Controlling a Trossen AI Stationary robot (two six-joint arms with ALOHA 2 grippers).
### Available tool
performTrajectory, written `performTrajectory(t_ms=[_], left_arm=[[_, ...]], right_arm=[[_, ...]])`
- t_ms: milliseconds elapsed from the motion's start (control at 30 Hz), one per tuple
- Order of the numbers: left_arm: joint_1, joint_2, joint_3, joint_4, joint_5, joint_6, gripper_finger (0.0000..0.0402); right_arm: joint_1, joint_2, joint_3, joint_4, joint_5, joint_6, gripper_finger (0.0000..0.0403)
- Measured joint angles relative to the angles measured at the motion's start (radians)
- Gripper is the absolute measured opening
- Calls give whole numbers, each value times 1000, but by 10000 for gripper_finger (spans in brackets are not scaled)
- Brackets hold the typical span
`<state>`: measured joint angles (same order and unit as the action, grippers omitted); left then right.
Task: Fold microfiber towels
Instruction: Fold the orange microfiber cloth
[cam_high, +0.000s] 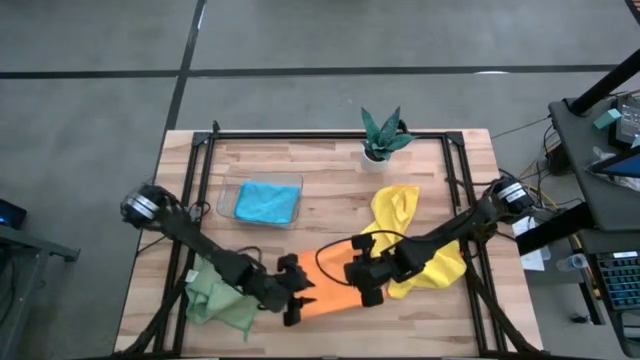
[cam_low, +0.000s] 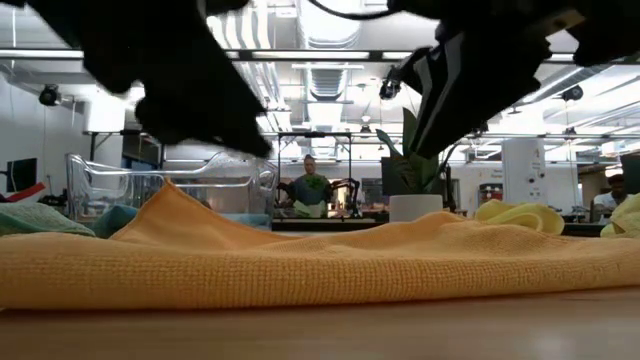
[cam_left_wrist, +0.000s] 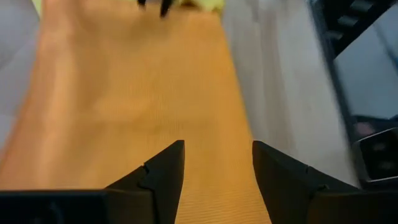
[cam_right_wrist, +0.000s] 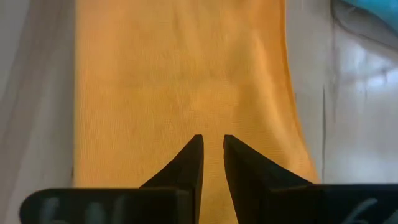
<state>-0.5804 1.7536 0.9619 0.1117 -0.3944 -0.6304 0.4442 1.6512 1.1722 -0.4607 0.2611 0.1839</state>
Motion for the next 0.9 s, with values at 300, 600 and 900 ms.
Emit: performTrajectory(t_ms=[300,600,900], left_arm=[[3,110,18,-87,110,-120,173],[5,49,19,-514,251,-201,173],[5,-162,11,-639,218,-149,173]], right_arm=[[3,0,-73,70,1,84,56],[3,0,-95,86,2,112,56],[3,0,-99,78,2,120,56]])
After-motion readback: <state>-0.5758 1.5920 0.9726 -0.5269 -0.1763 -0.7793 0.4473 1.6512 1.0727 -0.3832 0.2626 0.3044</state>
